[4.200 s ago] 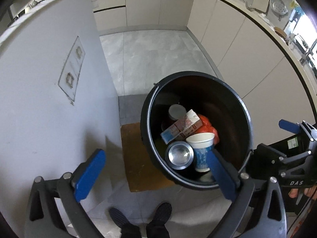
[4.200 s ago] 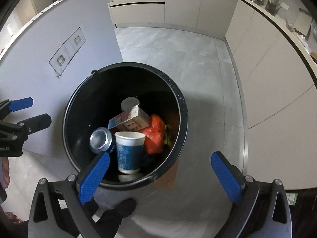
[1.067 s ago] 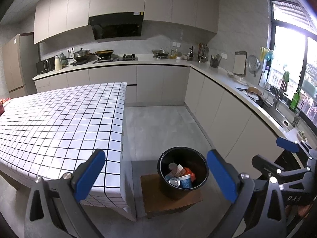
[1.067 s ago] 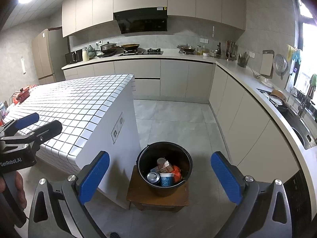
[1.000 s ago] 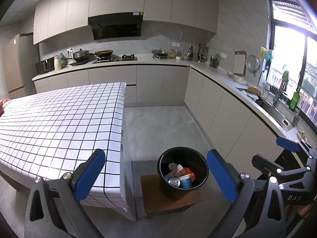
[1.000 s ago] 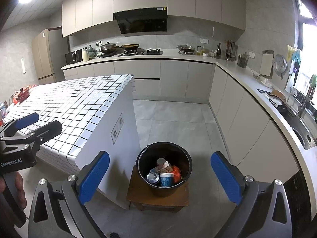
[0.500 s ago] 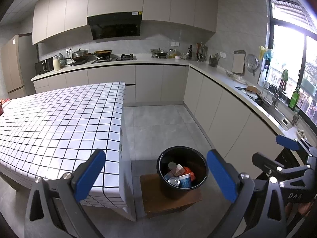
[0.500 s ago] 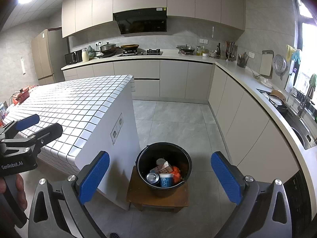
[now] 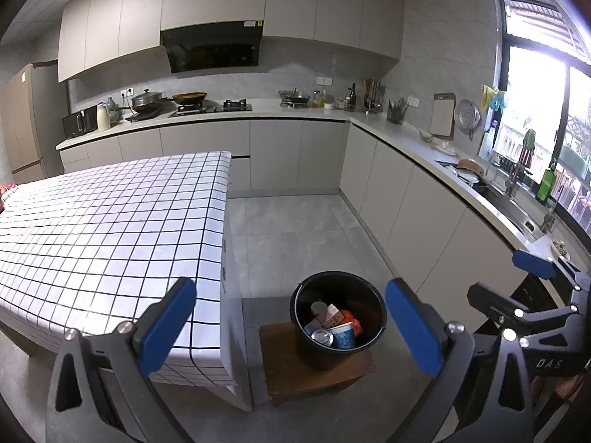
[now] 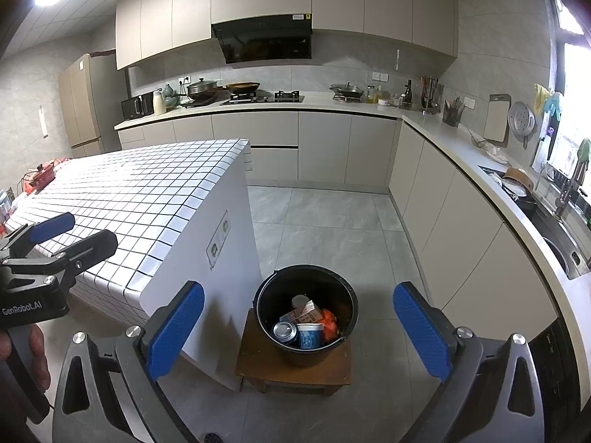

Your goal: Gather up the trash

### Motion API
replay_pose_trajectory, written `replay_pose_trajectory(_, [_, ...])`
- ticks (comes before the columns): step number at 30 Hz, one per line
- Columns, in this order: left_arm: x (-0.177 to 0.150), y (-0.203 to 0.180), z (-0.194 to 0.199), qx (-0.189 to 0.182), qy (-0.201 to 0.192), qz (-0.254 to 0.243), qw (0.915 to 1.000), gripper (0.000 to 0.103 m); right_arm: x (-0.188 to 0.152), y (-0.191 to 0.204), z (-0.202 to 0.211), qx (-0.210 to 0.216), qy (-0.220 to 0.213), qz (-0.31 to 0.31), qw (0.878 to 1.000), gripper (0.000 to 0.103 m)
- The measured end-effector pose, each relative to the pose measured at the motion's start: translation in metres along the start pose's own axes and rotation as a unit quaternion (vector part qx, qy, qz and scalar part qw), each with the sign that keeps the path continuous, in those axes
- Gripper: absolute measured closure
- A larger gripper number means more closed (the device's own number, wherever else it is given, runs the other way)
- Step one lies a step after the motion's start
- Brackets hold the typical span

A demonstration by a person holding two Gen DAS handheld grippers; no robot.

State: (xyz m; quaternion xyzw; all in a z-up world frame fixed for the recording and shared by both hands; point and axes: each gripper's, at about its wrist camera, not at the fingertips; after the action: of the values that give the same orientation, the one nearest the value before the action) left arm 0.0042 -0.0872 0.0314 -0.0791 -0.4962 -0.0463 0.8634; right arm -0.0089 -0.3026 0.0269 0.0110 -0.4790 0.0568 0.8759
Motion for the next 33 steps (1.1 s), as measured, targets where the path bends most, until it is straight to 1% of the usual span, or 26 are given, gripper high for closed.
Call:
replay_pose_trajectory(24, [-0.0045, -0.0009, 0.0032, 0.003, 0.002, -0.009, 1.0000, 0.000, -0.0027, -0.0027, -0.0001, 0.003, 0.002, 0.001, 1.000, 0.000])
replay_pose_trajectory(26, [-0.0054, -0.0013, 0.0033, -0.001, 0.001, -0.011, 0.9999, 0.000, -0.0033, -0.0033, 0.0005, 0.004, 0.001, 0.000, 1.000, 0.000])
replay_pose_trajectory(31, [-0.0041, 0.0000, 0.0086, -0.018, -0.017, -0.004, 0.9997, 0.000, -0.0043, -0.0037, 0.0005, 0.002, 0.001, 0.002, 1.000, 0.000])
replay_pose_trajectory(33, [-0.0026, -0.0011, 0.0081, -0.021, -0.016, -0.008, 0.9996, 0.000, -0.0046, -0.0044, 0.0003, 0.003, 0.001, 0.001, 1.000, 0.000])
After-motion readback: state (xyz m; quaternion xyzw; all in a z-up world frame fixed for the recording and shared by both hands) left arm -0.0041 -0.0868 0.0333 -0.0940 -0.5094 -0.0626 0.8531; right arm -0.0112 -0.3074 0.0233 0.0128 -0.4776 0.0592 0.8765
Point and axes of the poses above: each gripper's, at about its wrist camera, not at the fingertips, and z roughly against the way its jaws point, y to its left, x to its top, and after that the axes turned 5 degrees about -y, right-handed
